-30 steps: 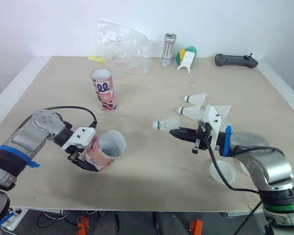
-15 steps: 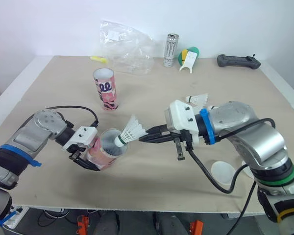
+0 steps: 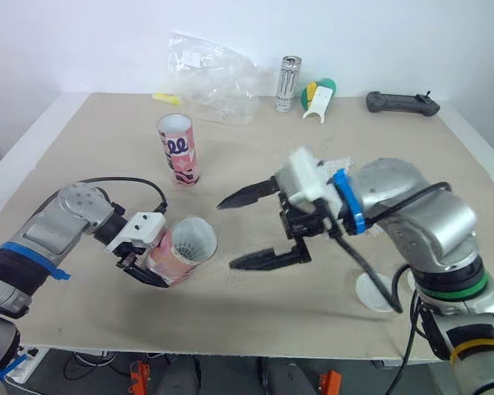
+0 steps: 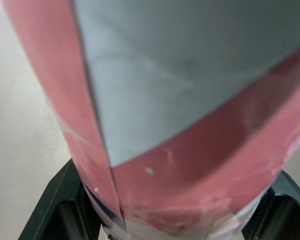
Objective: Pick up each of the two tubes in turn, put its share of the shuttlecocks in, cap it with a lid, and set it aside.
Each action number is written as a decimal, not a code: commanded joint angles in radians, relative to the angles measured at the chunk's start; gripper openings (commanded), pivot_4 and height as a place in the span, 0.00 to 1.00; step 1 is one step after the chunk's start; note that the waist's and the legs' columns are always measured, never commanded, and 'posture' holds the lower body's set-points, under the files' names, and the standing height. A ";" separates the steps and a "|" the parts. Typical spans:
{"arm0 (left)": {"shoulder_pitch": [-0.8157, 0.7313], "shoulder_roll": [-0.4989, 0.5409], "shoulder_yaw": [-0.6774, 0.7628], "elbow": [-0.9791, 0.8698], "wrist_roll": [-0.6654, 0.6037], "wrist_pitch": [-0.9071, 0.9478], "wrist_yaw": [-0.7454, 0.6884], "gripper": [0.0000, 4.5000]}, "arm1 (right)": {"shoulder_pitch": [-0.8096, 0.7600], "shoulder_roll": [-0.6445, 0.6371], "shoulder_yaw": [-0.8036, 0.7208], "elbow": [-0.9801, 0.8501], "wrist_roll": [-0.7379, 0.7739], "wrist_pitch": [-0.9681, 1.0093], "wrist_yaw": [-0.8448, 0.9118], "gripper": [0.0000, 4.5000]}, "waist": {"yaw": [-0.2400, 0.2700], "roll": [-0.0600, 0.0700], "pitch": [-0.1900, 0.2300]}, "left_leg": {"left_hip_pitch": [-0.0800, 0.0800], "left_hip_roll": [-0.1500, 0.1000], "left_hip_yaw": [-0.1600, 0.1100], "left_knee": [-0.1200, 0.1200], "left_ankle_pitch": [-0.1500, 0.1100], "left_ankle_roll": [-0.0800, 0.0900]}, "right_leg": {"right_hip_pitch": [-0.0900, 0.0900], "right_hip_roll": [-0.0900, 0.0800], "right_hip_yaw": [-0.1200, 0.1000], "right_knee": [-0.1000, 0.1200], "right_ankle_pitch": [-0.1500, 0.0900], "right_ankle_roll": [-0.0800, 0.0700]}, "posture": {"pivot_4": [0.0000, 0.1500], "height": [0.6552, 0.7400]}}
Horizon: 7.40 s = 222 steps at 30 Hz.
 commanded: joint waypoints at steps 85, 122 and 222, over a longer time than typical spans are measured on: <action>-0.083 0.013 -0.111 0.040 -0.018 -0.014 0.000 0.63 | -0.065 -0.003 0.149 0.012 -0.188 -0.181 0.019 0.15 | -0.006 0.005 0.005 | -0.002 0.000 0.001 0.000 0.001 0.002 | -0.001 0.001 0.000 0.000 0.000 0.000 | 1.00 1.00; -0.120 0.013 -0.133 0.037 -0.108 0.063 0.000 0.63 | -0.334 0.229 0.471 0.418 -0.501 -0.256 0.209 0.02 | -0.007 0.004 0.005 | -0.002 0.000 -0.001 0.000 0.001 0.002 | -0.002 0.001 -0.002 0.002 0.000 -0.001 | 1.00 1.00; 0.078 -0.674 0.190 0.351 0.234 -0.102 0.235 0.63 | 0.323 -0.482 0.096 0.465 -0.684 -0.477 0.420 0.03 | -0.010 0.008 0.004 | 0.007 -0.006 0.000 0.002 0.004 -0.003 | 0.012 -0.003 0.001 -0.002 0.002 0.005 | 1.00 1.00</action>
